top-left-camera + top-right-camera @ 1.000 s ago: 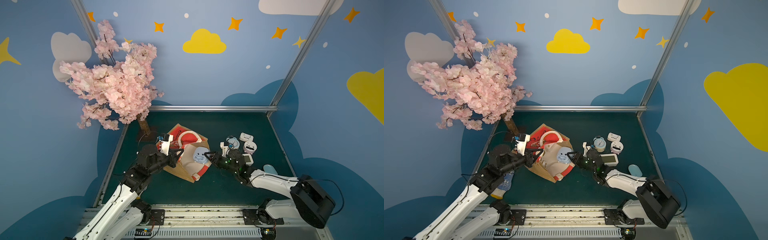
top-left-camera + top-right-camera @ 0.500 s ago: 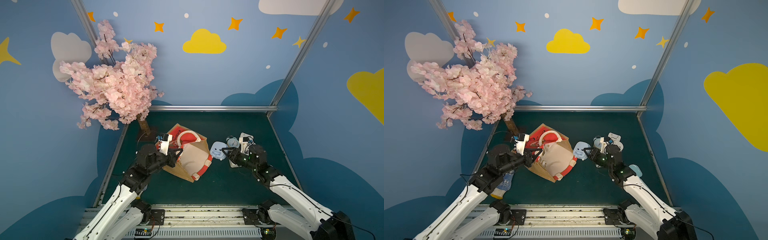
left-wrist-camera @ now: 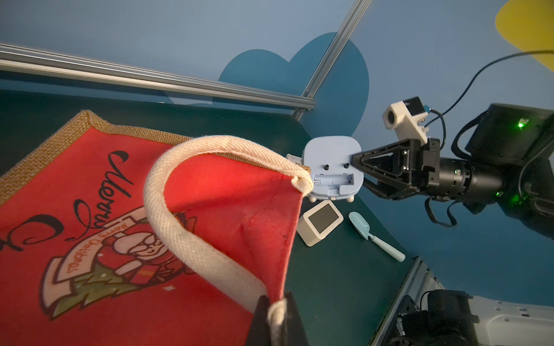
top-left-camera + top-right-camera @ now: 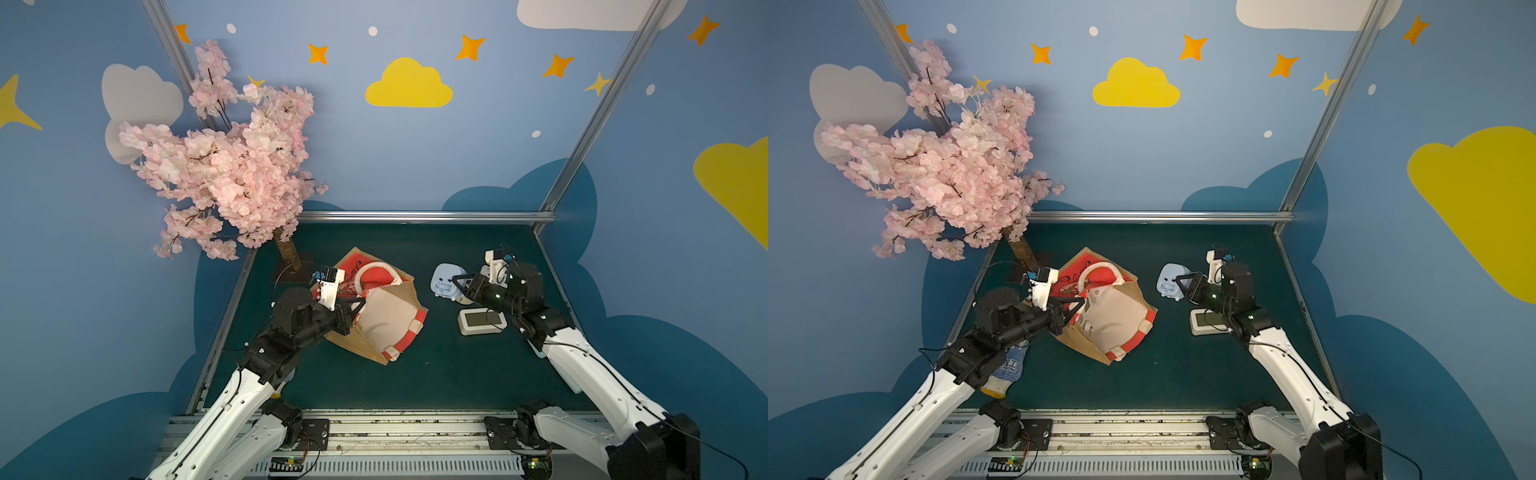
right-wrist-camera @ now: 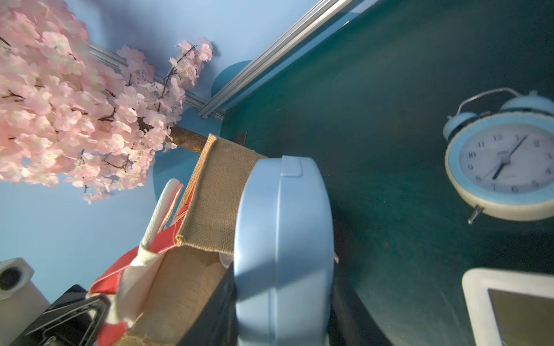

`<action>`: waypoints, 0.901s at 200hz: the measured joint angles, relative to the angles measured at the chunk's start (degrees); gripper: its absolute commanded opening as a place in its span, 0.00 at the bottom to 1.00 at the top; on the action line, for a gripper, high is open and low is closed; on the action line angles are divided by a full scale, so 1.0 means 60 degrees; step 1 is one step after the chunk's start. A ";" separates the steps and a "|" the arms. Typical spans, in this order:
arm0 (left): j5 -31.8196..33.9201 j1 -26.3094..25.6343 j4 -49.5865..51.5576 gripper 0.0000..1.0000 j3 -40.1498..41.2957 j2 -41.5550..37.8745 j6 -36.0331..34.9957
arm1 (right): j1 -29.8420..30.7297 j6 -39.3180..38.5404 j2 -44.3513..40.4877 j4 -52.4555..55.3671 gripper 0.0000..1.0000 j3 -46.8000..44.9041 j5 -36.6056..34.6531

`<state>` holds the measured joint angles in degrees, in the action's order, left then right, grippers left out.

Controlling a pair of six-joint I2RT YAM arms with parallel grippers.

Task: Take the alarm clock out of the canvas bag
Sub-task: Place the alarm at the center of the board.

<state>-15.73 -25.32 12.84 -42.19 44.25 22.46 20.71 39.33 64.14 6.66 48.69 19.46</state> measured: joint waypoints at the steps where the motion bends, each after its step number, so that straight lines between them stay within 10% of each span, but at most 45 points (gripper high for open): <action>1: 0.0000 0.0000 0.0000 0.07 0.0000 0.0000 0.0000 | 0.0000 -0.0069 0.0058 0.0033 0.26 0.0047 -0.0011; 180: -0.0036 0.0022 0.0102 0.07 0.0000 -0.0131 0.0076 | 0.1071 -0.6393 0.6743 0.2455 0.23 0.5752 -0.6094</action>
<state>-15.94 -25.19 13.45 -42.19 43.46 22.92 27.14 0.97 104.60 21.39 83.20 -17.10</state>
